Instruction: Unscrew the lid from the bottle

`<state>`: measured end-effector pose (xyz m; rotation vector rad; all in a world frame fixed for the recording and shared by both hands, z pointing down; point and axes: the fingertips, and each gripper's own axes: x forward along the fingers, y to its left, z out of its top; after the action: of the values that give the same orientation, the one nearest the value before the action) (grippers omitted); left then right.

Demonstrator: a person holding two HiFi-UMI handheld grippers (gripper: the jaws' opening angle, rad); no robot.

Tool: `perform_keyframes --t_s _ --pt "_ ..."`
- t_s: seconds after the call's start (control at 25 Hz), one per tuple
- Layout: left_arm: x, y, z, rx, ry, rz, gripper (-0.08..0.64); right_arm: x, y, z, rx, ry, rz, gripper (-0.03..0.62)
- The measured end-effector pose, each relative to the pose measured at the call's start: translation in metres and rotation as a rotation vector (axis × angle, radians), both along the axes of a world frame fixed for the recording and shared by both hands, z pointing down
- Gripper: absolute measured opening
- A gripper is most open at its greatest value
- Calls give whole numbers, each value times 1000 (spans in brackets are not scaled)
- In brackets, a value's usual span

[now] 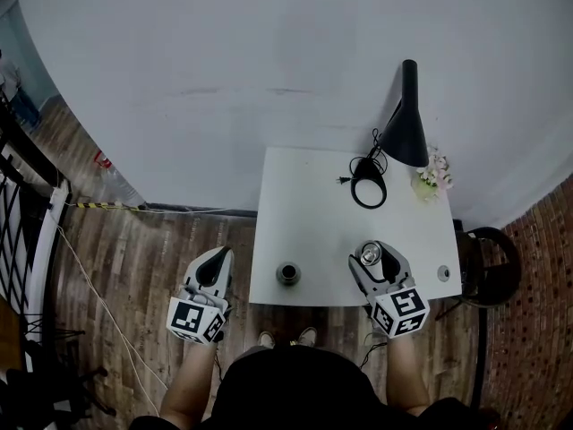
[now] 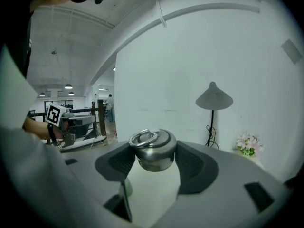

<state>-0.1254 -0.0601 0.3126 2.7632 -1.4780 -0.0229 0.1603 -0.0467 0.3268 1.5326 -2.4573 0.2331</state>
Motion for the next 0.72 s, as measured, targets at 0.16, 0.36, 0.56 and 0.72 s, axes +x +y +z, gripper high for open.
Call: perform_keyframes --t_s 0.16,0.36,0.56,0.72 --pt "-22 11 -22 40 -2 -51 23 14 4 -12 17 -19 39 261" --pt "-21 25 -19 47 -38 -38 23 27 6 -21 36 -20 66 261" --pt "-14 31 -17 57 -27 -35 23 31 13 -17 43 -22 82 261" --pt "-9 32 -18 63 -29 -27 23 35 16 -9 31 -39 107 261"
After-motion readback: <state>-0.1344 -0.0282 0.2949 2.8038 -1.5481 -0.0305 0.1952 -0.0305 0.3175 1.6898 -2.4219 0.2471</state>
